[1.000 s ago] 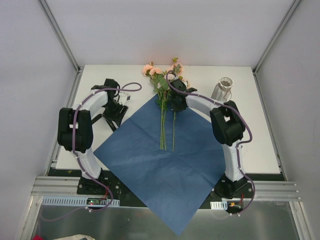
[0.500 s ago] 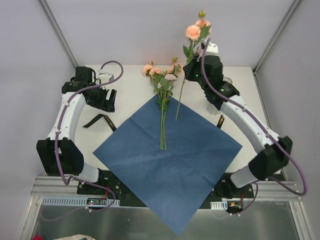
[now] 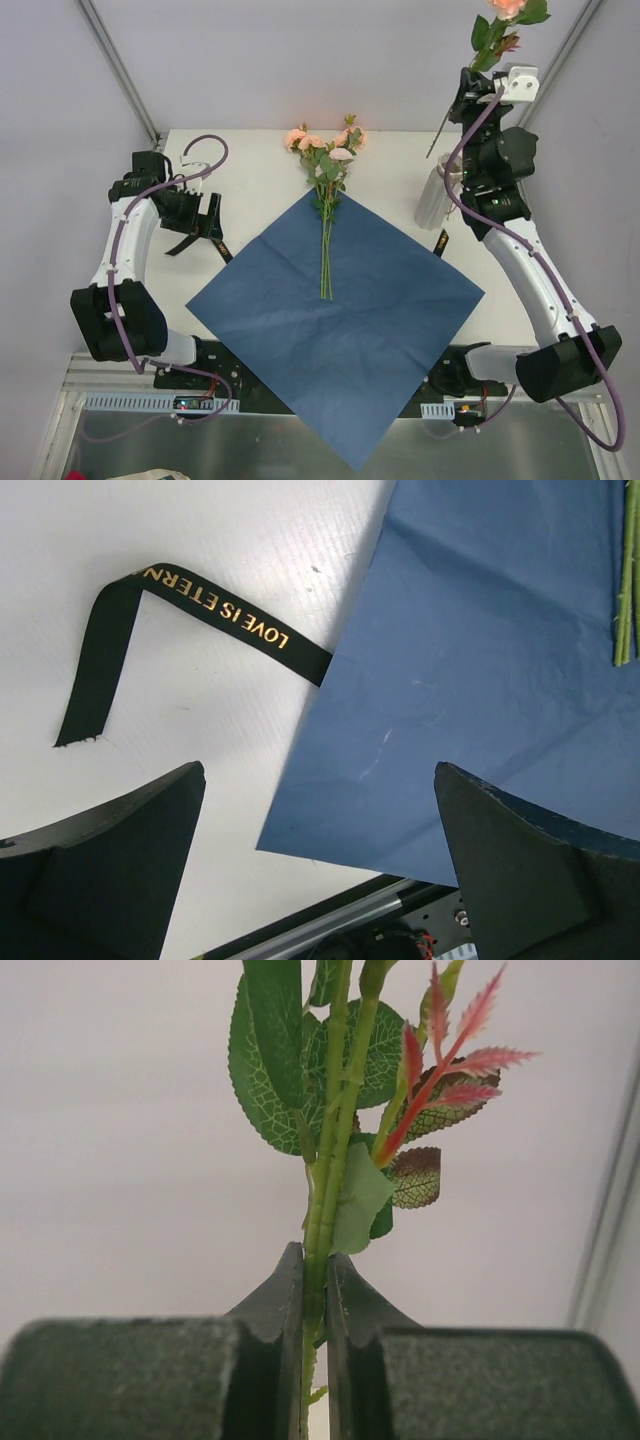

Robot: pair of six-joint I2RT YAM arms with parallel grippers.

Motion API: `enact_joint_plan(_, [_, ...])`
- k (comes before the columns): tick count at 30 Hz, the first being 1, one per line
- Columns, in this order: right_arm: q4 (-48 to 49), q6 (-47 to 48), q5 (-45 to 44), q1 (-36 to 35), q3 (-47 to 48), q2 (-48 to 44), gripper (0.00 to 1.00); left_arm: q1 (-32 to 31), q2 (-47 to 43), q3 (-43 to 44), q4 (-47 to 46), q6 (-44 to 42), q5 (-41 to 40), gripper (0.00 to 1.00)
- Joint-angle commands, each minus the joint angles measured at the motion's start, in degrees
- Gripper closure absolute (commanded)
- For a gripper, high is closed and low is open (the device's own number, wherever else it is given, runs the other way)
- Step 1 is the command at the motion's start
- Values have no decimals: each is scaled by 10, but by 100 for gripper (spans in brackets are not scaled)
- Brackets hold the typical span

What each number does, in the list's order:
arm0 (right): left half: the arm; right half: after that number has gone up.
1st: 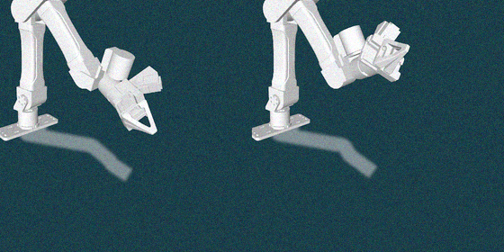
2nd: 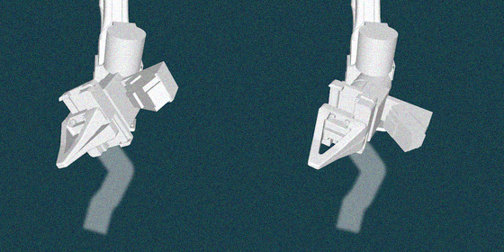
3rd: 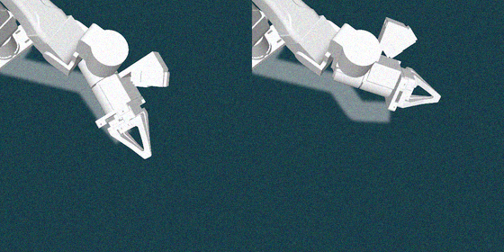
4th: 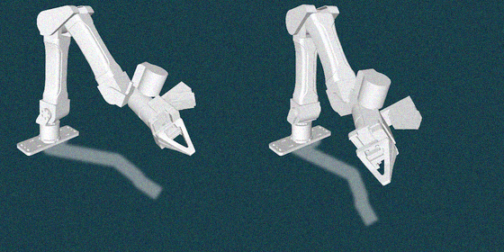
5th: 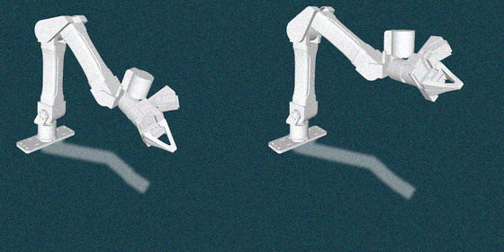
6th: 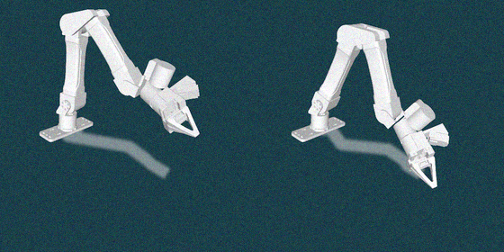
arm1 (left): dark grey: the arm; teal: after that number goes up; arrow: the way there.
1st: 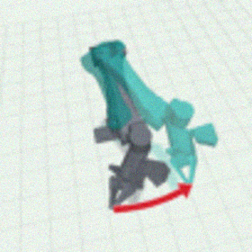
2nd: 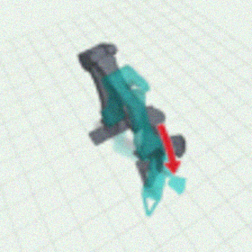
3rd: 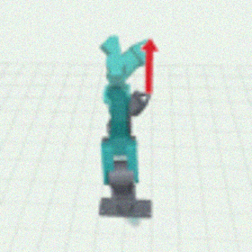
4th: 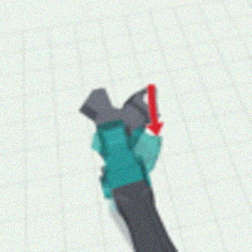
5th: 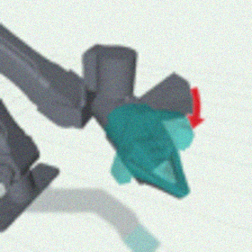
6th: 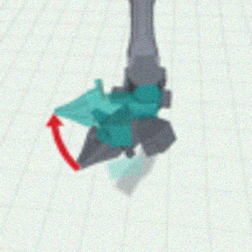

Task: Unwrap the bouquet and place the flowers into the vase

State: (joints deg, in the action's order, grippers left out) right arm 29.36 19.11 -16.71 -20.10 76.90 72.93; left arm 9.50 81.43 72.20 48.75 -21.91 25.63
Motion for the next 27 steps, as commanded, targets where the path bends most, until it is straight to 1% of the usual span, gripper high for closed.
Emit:
enact_joint_plan(1, [97, 38, -20, 36, -18, -33, 99, 6, -31, -7, 5, -15, 32, 1])
enact_joint_plan(2, [97, 23, -6, 65, -22, -36, 99, 6, -38, -9, 4, -15, 34, 1])
enact_joint_plan(9, [101, 8, -1, 121, -48, -38, 99, 7, -43, -2, 7, -12, 29, 1])
enact_joint_plan(15, [102, -37, 6, 132, -71, -28, 99, 7, -41, 5, 11, -7, 32, 1])
enact_joint_plan(21, [107, -58, 18, 132, -105, -14, 99, 6, -50, 1, 11, -11, 26, 1])
enact_joint_plan(23, [93, -71, 29, 132, -116, -8, 99, 6, -51, 0, 12, -10, 27, 1])
enact_joint_plan(24, [80, -74, 32, 131, -117, -8, 98, 7, -51, 0, 11, -12, 28, 1])
enact_joint_plan(25, [49, -77, 33, 128, -118, -8, 85, 7, -50, 0, 12, -10, 27, 1])
enact_joint_plan(26, [28, -76, 30, 121, -114, -8, 77, 7, -50, 2, 12, -9, 29, 1])
enact_joint_plan(27, [10, -77, 29, 118, -113, -9, 74, 6, -50, 3, 11, -9, 30, 1])
